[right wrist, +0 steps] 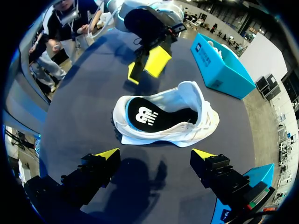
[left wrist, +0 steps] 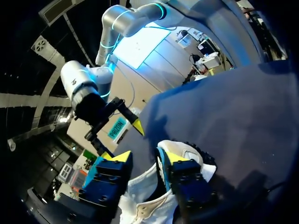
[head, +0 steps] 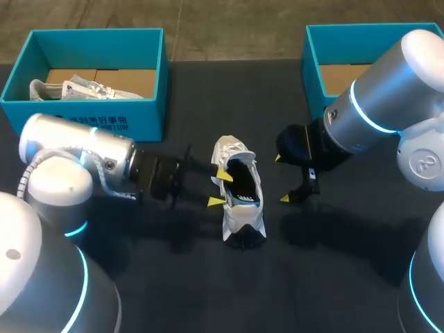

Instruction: Take the shoe out of the shoebox, open the shoe tongue, remove and reinsert the insole, then place the shoe into the shoebox

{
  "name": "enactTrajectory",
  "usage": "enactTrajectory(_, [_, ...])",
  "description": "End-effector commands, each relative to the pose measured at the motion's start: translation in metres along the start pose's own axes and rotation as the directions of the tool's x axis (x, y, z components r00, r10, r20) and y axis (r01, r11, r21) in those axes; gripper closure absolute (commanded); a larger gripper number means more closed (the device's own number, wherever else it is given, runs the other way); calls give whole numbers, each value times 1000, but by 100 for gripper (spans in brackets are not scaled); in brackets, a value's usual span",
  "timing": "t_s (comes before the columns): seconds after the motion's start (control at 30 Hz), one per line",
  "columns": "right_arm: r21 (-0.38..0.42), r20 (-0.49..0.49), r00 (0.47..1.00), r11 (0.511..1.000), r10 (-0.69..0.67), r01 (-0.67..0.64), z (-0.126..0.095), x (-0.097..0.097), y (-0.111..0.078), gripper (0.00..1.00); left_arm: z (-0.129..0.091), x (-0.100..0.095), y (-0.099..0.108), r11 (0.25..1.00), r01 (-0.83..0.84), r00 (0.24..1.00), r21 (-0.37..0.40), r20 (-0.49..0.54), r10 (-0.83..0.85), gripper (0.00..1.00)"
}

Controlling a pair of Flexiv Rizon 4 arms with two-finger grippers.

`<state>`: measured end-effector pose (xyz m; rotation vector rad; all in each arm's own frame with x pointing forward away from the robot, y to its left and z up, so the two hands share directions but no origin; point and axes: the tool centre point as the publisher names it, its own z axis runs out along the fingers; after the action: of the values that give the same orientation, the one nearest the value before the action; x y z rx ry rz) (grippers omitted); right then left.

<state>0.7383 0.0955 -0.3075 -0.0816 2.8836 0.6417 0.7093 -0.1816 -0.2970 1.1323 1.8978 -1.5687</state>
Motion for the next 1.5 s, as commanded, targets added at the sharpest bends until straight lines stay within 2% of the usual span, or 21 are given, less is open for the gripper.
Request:
enactTrajectory(0.03, [3,3,1000,1000,1,-1,2,1,1,0,-19,-8,-5,1000,-14,993,22,-119,17,100])
enactTrajectory(0.27, [3,3,1000,1000,1,-1,2,1,1,0,-31,-9,-12,996,-70,960,61,-266,84,100])
enactTrajectory(0.47, [3,3,1000,1000,1,-1,2,1,1,0,-40,-9,-26,983,-134,899,127,-403,175,100])
enactTrajectory(0.6, [3,3,1000,1000,1,-1,2,1,1,0,-50,-15,-35,977,-161,845,143,-491,211,100])
enactTrajectory(1.5, [3,3,1000,1000,1,-1,2,1,1,0,-50,-15,-35,977,-161,845,143,-491,211,100])
